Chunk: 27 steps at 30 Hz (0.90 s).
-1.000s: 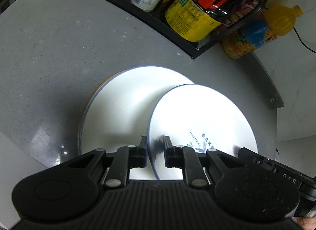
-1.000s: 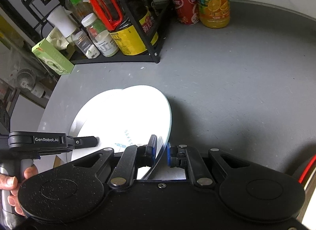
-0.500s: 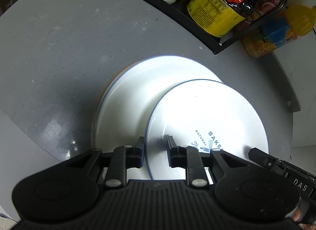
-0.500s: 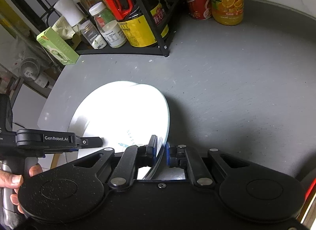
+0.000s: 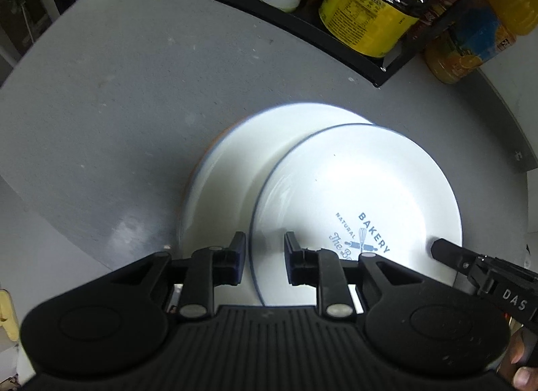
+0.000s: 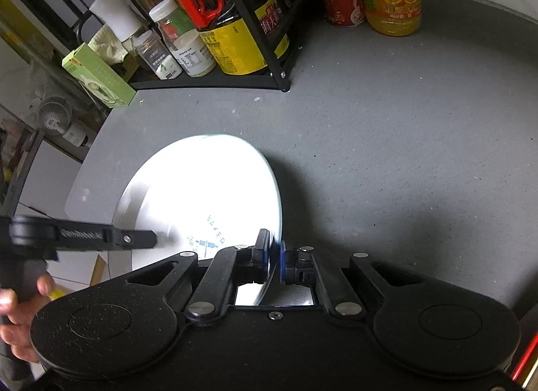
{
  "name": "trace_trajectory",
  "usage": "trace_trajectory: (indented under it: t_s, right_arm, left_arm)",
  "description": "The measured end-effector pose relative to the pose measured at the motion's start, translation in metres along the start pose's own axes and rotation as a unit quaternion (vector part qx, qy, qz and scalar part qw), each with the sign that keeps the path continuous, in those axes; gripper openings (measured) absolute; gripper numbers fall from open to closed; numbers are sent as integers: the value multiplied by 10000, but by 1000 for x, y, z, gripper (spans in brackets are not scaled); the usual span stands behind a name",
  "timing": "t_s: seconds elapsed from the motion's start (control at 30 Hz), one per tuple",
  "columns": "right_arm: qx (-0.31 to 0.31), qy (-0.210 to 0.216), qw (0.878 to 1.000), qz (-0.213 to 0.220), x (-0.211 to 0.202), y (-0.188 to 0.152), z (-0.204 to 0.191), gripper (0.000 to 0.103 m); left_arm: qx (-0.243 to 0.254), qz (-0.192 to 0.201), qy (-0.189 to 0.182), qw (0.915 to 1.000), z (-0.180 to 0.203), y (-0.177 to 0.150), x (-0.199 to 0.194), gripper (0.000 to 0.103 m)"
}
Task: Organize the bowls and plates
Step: 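Lower the 'BAKERY' plate onto the stack and open both grippers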
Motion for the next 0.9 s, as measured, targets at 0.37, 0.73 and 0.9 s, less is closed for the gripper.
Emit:
trace_trajectory:
  t_s: [0.37, 0.73, 0.9]
  right_arm:
    - [-303, -160, 9994, -82, 12, 2, -8, 11]
    - [-45, -200, 9997, -156, 15, 0, -4, 26]
    - [106, -135, 9997, -185, 16, -2, -2, 26]
  left_arm:
    - [-226, 317, 200, 9990, -17, 12, -23, 58]
    - [-371, 210, 356, 9985, -25, 7, -3, 66]
    - [-392, 149, 267, 9988, -24, 6, 7, 61]
Point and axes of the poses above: each gripper's, at about its wrist camera, not at the fingertips, and x roughly the way its jaws point, z to its right, y to its top, the point moved 3 cm from there along x, roughly the way its jaws point, and after that the axes turned 9 degrees about y, right-handed, at the moved point
